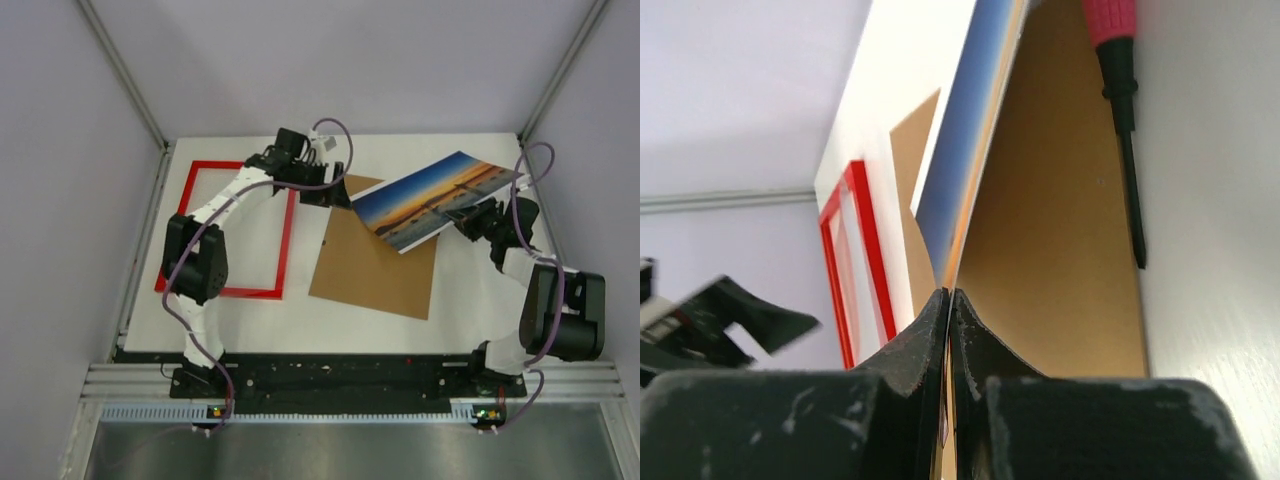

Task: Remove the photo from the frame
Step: Pick up the photo from the photo frame.

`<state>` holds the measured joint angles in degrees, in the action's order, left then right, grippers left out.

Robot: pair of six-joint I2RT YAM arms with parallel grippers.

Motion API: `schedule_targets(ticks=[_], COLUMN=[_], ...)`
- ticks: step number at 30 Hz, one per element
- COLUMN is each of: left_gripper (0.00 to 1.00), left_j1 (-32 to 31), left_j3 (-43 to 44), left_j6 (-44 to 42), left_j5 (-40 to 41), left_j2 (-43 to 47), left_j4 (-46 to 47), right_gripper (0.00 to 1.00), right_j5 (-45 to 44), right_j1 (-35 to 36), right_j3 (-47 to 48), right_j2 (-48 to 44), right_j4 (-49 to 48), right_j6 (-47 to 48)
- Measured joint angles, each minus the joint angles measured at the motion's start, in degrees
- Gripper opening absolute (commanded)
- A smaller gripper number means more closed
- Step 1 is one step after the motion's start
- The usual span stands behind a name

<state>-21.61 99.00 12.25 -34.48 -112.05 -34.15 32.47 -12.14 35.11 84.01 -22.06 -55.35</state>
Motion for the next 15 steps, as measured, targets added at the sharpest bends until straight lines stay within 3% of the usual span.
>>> schedule_targets(ticks=[7,15], left_gripper=[0.98,0.98], left_j1=[-5.4,-8.2], left_j3=[-4.6,-0.7], left_j6=[10.7,25.4], left_j5=[-4.9,-9.6], left_j2=[-7.0,-18.2], left_j4=[7.1,16.3], right_gripper=[0.00,0.00], right_j5=[-2.9,-3.8], right_j1=[0.4,0.9], right_j3=[1.5,1.5], right_j2=[0.1,1.3], right_j4=[-3.3,-5.7], right_j6=[-3.2,-3.9])
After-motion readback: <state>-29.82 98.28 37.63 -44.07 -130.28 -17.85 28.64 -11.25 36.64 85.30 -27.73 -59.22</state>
